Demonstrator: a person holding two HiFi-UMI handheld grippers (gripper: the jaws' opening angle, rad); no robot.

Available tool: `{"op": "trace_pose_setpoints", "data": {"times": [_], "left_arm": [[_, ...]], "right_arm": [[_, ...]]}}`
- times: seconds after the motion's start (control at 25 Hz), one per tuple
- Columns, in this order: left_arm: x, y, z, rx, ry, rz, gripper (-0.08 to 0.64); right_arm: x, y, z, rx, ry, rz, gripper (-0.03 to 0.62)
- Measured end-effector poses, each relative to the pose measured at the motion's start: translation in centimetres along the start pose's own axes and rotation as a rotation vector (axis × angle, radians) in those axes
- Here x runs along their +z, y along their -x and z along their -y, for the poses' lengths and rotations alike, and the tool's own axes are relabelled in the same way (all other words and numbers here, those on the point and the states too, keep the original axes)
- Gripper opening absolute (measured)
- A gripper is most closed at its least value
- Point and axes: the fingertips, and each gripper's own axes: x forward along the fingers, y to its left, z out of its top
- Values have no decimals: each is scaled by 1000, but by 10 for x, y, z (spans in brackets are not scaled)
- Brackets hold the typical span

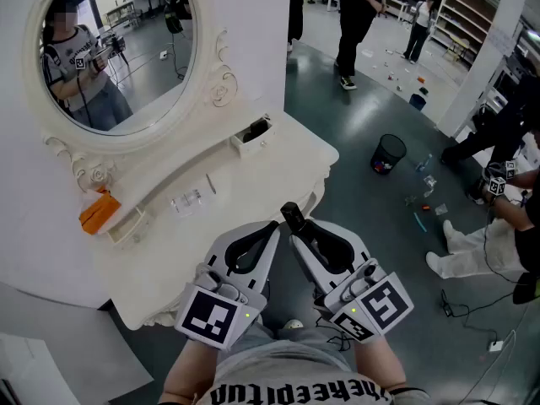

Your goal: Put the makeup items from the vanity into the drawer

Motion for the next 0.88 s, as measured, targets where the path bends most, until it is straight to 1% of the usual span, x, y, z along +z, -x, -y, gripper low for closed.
{"op": "trace_pose_setpoints", "data": {"times": [0.56,0.76,0.88], "left_arm": [[-4,12,-25,-14,10,3,41],[-5,14,-34,-33,12,8,41],[-6,17,-42,-42,17,9,41]], "right_arm": [[-4,-27,-17,2,11,-8,117],[-4,-37,-20,-14,22,-13,117],[-6,-45,-22,-29,13,-13,118]]}}
